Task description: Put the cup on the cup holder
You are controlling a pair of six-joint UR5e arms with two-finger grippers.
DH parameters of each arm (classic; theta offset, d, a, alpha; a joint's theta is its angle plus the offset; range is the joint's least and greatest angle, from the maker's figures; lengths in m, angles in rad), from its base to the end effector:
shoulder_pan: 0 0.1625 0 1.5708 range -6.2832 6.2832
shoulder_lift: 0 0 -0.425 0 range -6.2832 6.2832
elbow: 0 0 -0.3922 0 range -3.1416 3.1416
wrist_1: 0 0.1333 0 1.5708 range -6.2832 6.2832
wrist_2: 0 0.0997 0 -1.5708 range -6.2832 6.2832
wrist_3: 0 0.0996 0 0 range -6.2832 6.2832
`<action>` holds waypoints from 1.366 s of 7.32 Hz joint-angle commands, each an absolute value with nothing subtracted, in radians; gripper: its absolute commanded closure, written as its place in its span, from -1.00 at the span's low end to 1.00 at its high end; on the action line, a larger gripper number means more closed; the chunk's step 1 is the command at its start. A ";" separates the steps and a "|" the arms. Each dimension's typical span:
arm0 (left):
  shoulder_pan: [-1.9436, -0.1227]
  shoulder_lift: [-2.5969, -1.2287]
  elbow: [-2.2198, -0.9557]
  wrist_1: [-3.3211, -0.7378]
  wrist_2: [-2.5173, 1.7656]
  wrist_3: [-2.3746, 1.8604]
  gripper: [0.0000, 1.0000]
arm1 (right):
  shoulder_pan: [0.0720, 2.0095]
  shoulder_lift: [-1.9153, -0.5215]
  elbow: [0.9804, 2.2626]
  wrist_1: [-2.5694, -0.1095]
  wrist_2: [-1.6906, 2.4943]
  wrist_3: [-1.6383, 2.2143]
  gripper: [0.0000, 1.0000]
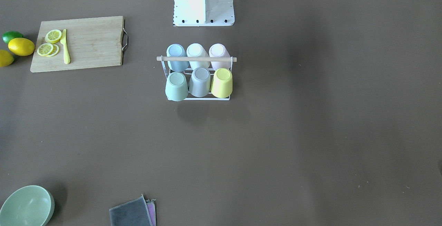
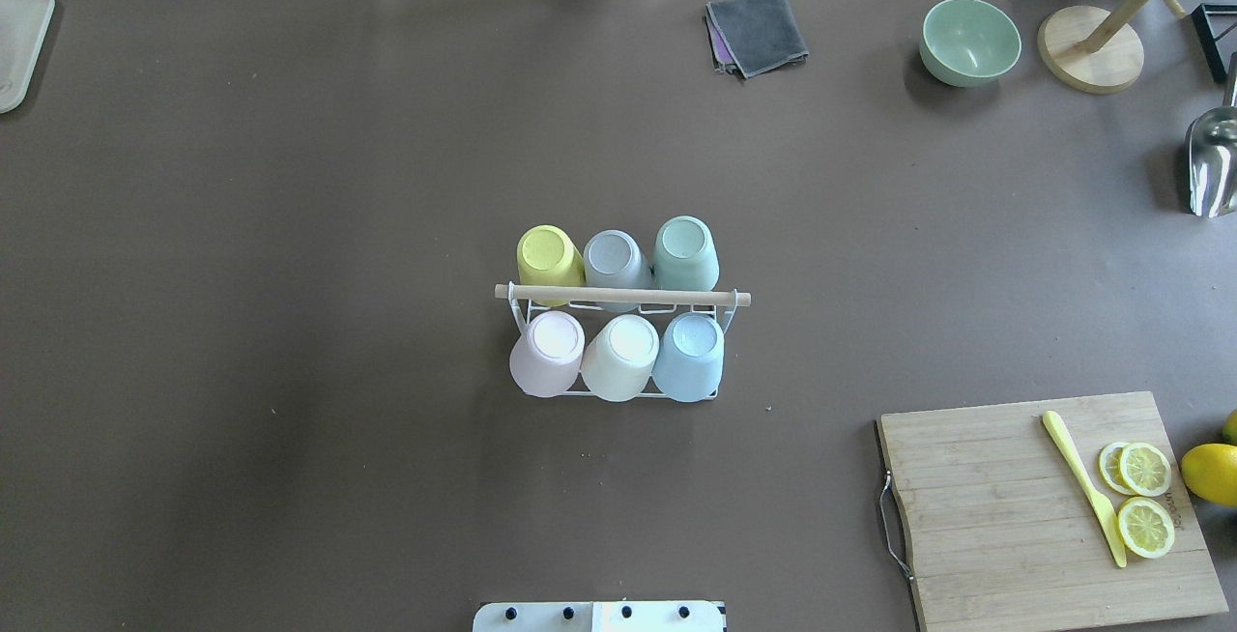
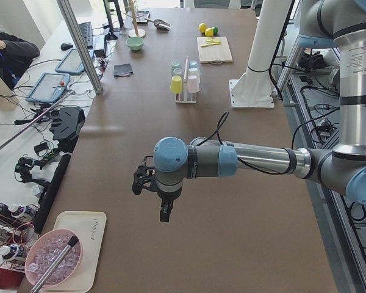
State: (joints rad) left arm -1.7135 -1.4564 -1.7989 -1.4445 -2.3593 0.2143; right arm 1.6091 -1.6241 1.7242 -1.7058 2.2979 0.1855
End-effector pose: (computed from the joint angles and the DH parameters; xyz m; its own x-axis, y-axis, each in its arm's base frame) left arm -0.1246 -0.4266 0.6117 0.7108 0.1039 -0.6957 -0.0092 0.9903 0.1385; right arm 0.0848 -0.4617 0.6255 0.7258 0.2351 0.6465 -0.1751 0.9720 -0.1568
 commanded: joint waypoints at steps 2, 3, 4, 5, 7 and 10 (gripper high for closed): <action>-1.713 -1.457 -1.799 -1.445 -2.359 0.213 -0.98 | 1.609 -1.623 1.724 -1.706 2.298 0.186 -1.00; -1.713 -1.459 -1.799 -1.445 -2.359 0.213 -0.98 | 1.609 -1.624 1.724 -1.706 2.298 0.183 -1.00; -1.713 -1.459 -1.801 -1.445 -2.359 0.215 -0.98 | 1.609 -1.623 1.726 -1.706 2.298 0.180 -1.00; -1.713 -1.459 -1.802 -1.447 -2.359 0.216 -0.98 | 1.609 -1.623 1.726 -1.706 2.298 0.181 -1.00; -1.713 -1.459 -1.802 -1.447 -2.359 0.219 -0.98 | 1.609 -1.623 1.724 -1.704 2.298 0.181 -1.00; -1.713 -1.459 -1.802 -1.447 -2.359 0.221 -0.98 | 1.608 -1.624 1.709 -1.668 2.287 0.184 -1.00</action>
State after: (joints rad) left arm -1.7134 -1.4588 -1.8020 -1.4466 -2.3593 0.2203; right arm 1.6088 -1.6238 1.7154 -1.6828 2.2937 0.1827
